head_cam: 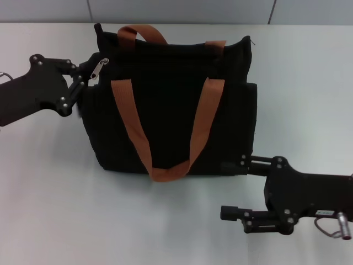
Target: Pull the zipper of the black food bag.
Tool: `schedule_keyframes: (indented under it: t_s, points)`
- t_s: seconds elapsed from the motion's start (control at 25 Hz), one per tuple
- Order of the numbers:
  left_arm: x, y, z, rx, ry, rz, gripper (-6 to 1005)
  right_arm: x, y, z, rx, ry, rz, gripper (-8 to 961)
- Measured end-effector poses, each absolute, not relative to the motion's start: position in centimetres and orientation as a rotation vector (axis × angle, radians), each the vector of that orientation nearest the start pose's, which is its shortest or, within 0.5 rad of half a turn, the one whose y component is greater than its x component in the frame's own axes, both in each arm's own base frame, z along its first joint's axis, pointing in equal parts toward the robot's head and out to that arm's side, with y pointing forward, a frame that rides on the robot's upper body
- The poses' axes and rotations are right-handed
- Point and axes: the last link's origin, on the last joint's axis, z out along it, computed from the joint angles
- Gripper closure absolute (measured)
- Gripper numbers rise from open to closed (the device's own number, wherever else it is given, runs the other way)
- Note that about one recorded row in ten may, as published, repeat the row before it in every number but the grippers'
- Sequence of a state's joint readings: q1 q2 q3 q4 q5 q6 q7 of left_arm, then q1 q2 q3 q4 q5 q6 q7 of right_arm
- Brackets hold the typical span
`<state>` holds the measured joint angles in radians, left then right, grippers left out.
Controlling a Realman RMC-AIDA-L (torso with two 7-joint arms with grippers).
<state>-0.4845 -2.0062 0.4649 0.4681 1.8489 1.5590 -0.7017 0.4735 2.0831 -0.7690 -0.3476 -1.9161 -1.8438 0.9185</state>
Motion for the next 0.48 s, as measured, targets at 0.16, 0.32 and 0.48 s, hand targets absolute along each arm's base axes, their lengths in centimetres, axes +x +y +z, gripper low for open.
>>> schedule_keyframes:
  t_s: [0.16,0.32,0.48]
  points:
    - [-29.8,32.3,3.5,-2.35,0.003,-0.709,973,23.7,24.8,-2.4,-2.844,0.338,1.382,214]
    - [-29.8,32.2,3.2,-2.338,0.03,-0.702,973,22.0,26.9,-0.6,-2.764,0.538,1.539,215]
    - [-29.7,32.2,3.2,-2.323,0.045,-0.702,973,19.5,29.2,0.4,-2.816,0.721,1.591,215]
